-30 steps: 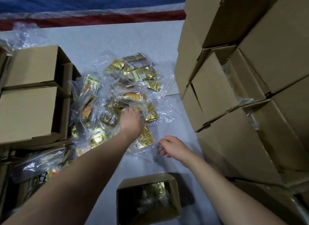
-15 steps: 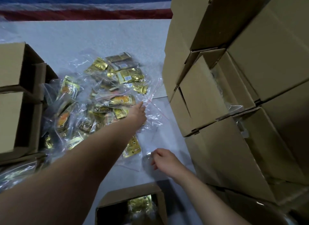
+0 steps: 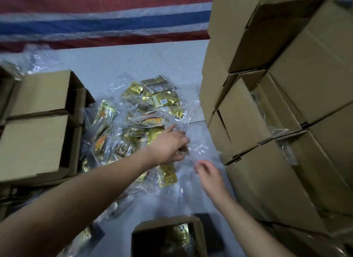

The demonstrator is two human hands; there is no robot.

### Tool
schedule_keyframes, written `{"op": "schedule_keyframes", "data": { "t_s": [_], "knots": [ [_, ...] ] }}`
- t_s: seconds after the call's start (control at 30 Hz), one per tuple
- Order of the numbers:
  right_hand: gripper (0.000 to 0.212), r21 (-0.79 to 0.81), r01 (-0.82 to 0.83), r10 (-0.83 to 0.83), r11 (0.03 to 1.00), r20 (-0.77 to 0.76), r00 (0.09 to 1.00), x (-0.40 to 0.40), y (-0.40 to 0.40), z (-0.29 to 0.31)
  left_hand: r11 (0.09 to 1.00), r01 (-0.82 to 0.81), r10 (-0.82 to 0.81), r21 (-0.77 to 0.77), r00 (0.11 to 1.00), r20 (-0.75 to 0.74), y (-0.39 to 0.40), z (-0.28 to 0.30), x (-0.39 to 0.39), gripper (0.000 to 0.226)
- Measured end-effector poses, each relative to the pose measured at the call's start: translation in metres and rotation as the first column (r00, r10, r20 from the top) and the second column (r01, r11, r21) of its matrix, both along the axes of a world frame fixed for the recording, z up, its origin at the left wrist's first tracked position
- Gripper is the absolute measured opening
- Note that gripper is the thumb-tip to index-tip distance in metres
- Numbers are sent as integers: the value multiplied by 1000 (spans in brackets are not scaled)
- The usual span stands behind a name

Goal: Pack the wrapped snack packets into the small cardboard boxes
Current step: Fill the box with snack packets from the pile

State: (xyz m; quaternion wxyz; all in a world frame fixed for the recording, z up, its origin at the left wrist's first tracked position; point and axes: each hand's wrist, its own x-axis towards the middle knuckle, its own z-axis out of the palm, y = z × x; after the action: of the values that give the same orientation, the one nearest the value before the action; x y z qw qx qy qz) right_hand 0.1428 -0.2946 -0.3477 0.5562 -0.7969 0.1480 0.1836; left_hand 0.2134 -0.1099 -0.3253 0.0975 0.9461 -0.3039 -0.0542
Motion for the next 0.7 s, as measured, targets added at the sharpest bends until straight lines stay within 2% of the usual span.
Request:
{"op": "schedule_keyframes", "data": {
  "t_s": [0.03, 0.07, 0.1, 0.17, 0.2, 0.23, 0.33, 0.4, 0.47, 0.53, 0.6, 0.63, 0.7],
  "knots": [
    [4, 47, 43, -46, 998, 56, 997, 1, -1, 6, 957, -126, 110, -261, 991, -73, 0, 19, -8, 20],
    [24, 84, 48, -56, 995, 101, 993, 3, -1, 15, 838, -266, 199, -476, 962, -188, -1, 39, -15, 18],
    [49, 116, -5, -12, 993, 140, 990, 5, -3, 23, 682, -402, 249, -611, 913, -323, -1, 58, -23, 17],
    [86, 142, -165, 129, 976, 236, 963, 11, -4, 47, 395, -581, 219, -711, 812, -542, 1, 91, -37, 13],
    [97, 139, -257, 211, 956, 283, 936, 15, -2, 61, 308, -620, 173, -722, 782, -598, 3, 103, -43, 11],
    [105, 126, -332, 276, 935, 331, 902, 19, 0, 77, 266, -635, 134, -725, 769, -625, 6, 115, -48, 9],
    [113, 141, -479, 377, 866, 442, 814, 29, 8, 124, 238, -629, 23, -740, 765, -643, 11, 147, -67, 7],
    [118, 175, -578, 448, 797, 470, 760, 29, 14, 150, 179, -616, -115, -767, 761, -638, 12, 163, -81, 9],
    [124, 273, -620, 482, 736, 433, 762, 20, 19, 166, 88, -610, -181, -788, 768, -615, 11, 173, -92, 11],
    [122, 384, -625, 509, 680, 366, 779, 4, 25, 174, -8, -616, -51, -788, 787, -615, 6, 177, -100, 21],
    [97, 423, -622, 498, 659, 373, 783, -14, 33, 174, -41, -597, 223, -801, 776, -590, -4, 177, -107, 29],
    [88, 450, -596, 469, 665, 370, 802, -21, 36, 173, -26, -574, 346, -818, 763, -546, -11, 177, -110, 29],
    [68, 502, -554, 424, 664, 357, 832, -34, 38, 170, 68, -522, 484, -850, 762, -430, -20, 176, -119, 36]
  ]
}}
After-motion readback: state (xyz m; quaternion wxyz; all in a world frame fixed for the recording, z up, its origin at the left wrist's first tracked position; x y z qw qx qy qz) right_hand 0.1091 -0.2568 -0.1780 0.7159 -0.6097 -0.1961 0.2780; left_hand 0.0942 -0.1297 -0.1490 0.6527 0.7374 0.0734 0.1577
